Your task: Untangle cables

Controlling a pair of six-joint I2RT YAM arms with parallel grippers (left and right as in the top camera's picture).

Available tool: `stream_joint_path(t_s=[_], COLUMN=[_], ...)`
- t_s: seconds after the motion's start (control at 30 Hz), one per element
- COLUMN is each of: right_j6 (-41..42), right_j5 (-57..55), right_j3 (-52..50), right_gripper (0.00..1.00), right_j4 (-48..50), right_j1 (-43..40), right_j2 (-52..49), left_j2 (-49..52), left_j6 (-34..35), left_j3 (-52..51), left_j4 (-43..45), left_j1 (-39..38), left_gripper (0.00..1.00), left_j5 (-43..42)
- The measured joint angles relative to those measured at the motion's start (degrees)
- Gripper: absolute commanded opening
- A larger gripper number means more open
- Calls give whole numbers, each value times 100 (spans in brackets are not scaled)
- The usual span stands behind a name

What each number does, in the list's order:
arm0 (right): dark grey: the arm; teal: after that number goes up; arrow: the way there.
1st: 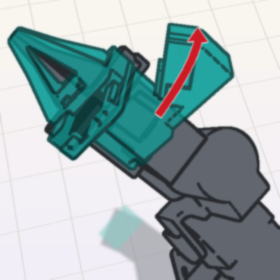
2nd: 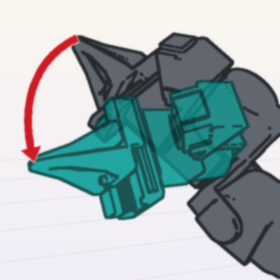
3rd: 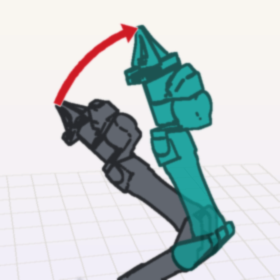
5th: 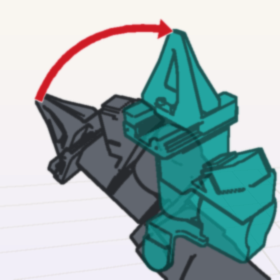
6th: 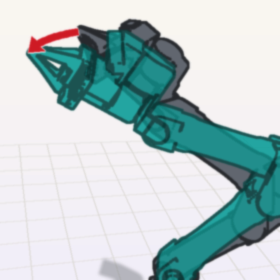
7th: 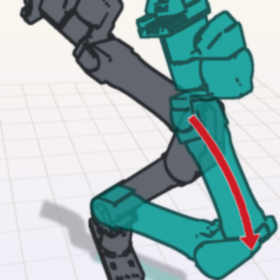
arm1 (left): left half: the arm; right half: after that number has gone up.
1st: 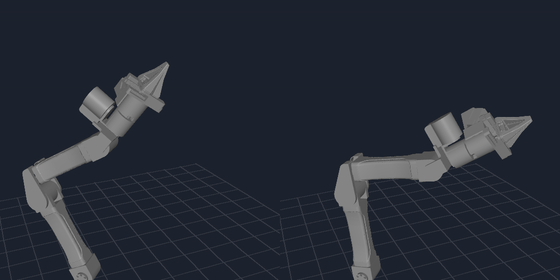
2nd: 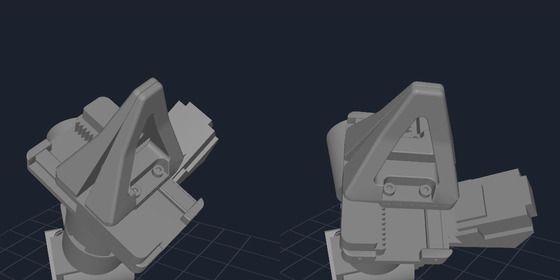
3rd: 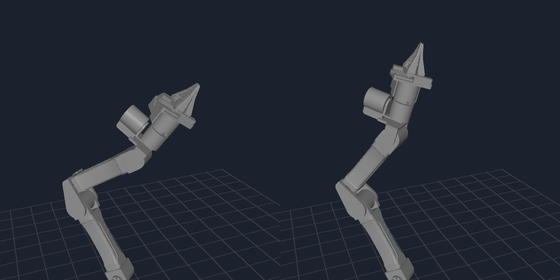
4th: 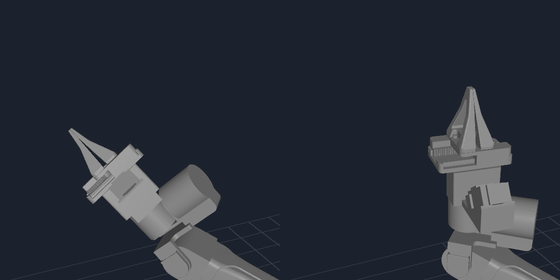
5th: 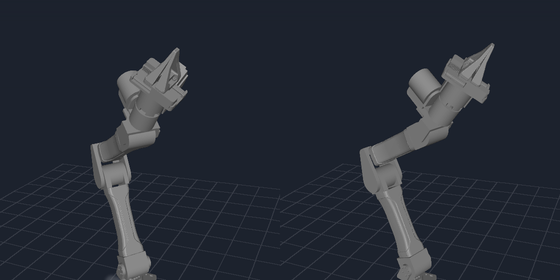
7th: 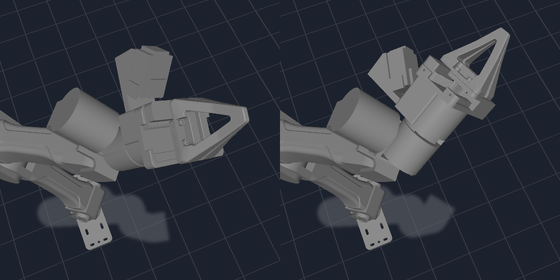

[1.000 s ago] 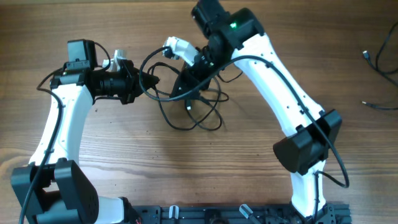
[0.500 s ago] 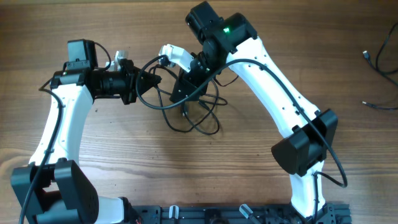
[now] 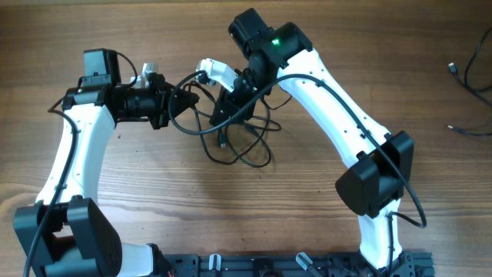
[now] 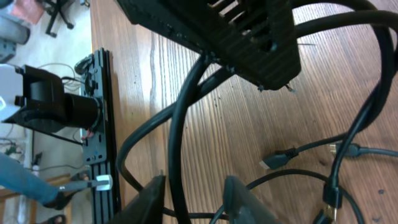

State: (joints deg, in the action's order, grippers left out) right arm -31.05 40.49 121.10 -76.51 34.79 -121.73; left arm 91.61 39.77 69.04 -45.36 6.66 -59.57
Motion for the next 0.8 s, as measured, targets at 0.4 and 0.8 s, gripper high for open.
stream_joint_path(t_s=[0.4,0.8], right_j6=[2131,2588], right_j5=[-1237,-1554], right_j3=[0,0], right_gripper=[4,4], right_j4=[623,595], right_j1=[-11,-11], right_j2=[0,153], left_j2=[0,0], left_j6=[-205,-1676], left_j3=[2,2], left_j4=[-247,-678], left_j1=[0,-275], left_gripper=[59,75], left_j5=[776,2682])
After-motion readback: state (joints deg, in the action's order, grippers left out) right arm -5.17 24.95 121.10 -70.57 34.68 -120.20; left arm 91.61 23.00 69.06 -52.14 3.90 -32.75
